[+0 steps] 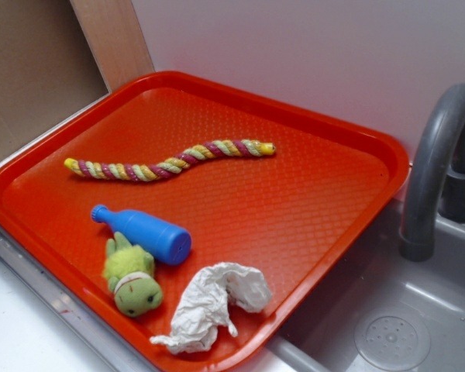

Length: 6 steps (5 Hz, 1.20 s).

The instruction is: Grab the multicolored rope.

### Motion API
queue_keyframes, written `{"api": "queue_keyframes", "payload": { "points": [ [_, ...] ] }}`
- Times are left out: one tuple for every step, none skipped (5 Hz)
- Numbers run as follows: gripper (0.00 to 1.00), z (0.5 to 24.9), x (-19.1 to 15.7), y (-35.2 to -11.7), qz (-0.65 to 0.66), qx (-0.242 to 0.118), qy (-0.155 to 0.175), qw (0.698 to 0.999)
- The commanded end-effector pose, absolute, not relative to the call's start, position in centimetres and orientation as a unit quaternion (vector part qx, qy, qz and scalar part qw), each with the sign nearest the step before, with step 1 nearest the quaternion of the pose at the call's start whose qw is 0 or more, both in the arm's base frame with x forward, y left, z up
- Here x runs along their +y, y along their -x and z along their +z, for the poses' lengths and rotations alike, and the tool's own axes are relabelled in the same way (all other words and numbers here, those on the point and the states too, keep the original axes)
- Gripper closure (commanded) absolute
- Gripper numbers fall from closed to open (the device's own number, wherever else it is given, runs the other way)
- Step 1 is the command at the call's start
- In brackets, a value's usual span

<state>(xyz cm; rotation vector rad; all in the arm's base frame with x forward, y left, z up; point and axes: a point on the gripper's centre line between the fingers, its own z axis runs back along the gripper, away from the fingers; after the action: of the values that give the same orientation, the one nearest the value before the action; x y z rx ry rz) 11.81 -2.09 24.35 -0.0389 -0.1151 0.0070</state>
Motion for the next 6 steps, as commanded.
{"api": "queue_keyframes", "payload": {
  "points": [
    [0.0, 24.3, -2.1, -11.8, 0.003, -0.057, 0.019, 0.998],
    [0.0, 22.8, -5.1, -16.6, -0.057, -0.054, 0.012, 0.997],
    [0.0, 23.3, -9.1, -19.5, -0.118, -0.064, -0.004, 0.991],
    [0.0, 22.9, -13.4, -20.2, -0.191, -0.07, -0.021, 0.979],
    [0.0, 20.9, -16.1, -20.8, -0.219, -0.045, -0.047, 0.974],
    [0.0, 18.7, -16.0, -20.6, -0.192, -0.029, -0.064, 0.979]
  ]
}}
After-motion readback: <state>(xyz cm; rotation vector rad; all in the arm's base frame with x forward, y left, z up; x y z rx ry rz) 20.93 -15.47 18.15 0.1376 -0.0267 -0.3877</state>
